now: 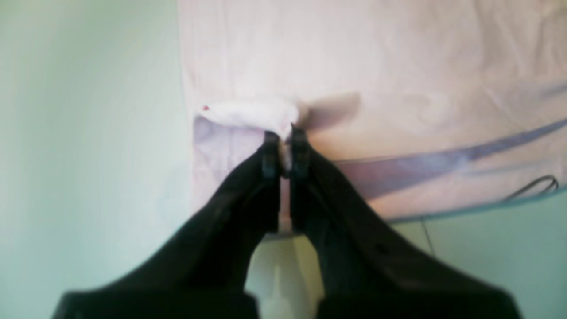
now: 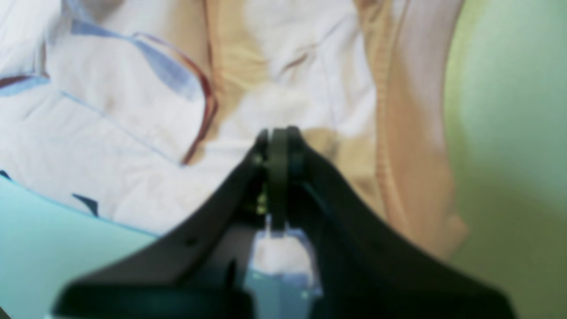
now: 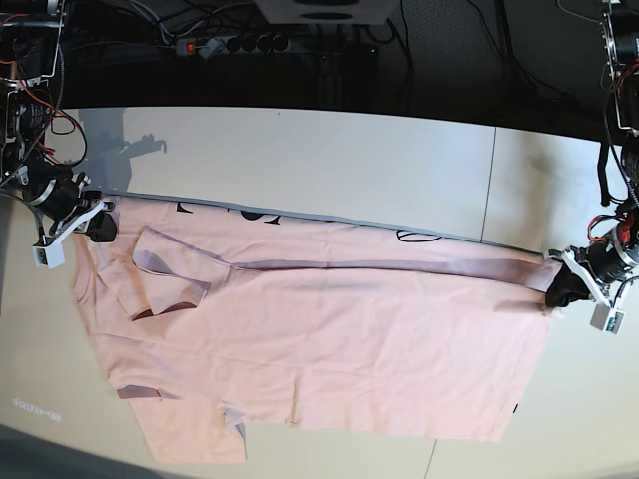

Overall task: Fold the T-shirt properly
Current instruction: 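Adjust the left gripper along the folded edge toward the hem, then grasp the folded edge with the left gripper and slide both grippers away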

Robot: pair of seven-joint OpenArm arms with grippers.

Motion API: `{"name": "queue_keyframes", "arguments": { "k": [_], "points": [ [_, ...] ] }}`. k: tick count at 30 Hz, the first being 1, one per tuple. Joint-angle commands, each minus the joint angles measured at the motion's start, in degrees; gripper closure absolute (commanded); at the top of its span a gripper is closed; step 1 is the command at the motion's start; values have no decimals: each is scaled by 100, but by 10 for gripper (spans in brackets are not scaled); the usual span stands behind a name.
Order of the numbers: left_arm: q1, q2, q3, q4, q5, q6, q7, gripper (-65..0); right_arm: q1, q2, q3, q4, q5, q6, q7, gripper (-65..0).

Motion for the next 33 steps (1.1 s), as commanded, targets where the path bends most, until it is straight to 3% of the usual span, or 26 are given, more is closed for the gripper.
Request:
{"name": "queue_keyframes", "arguments": {
  "k": [1, 13, 14, 17, 18, 19, 23, 30, 33],
  "points": [
    [-184, -109, -50, 74, -72, -178, -149, 0, -17, 79, -7, -4, -236, 264, -284, 0],
    [-997, 92, 413, -1248, 118, -178, -654, 0, -2, 79, -7, -4, -234, 264, -275, 0],
    [-1045, 90, 461, -1272, 122, -178, -649, -32, -2, 79, -7, -4, -234, 264, -275, 0],
    [-1060, 46, 476, -1274, 138, -178, -649, -313, -4, 76, -7, -4, -236, 264, -280, 0],
    [-1058, 24, 476, -1274, 140, -178, -634, -372, -4, 79, -7, -4, -236, 264, -282, 0],
    [-1056, -11, 476, -1274, 142, -178, -514, -389, -2, 79, -7, -4, -234, 264, -284, 0],
    [-1051, -120, 291, -1272, 138, -178, 46, -389, -2, 79, -7, -4, -236, 264, -282, 0],
    [-1054, -212, -811, -1252, -225, 2, 101, -389, -2, 74, -7, -4, -232, 264, -271, 0],
    [-1056, -208, -879, -1252, -579, -24, 146, -388, -2, 74, -7, -4, -232, 264, -225, 0]
  ]
}}
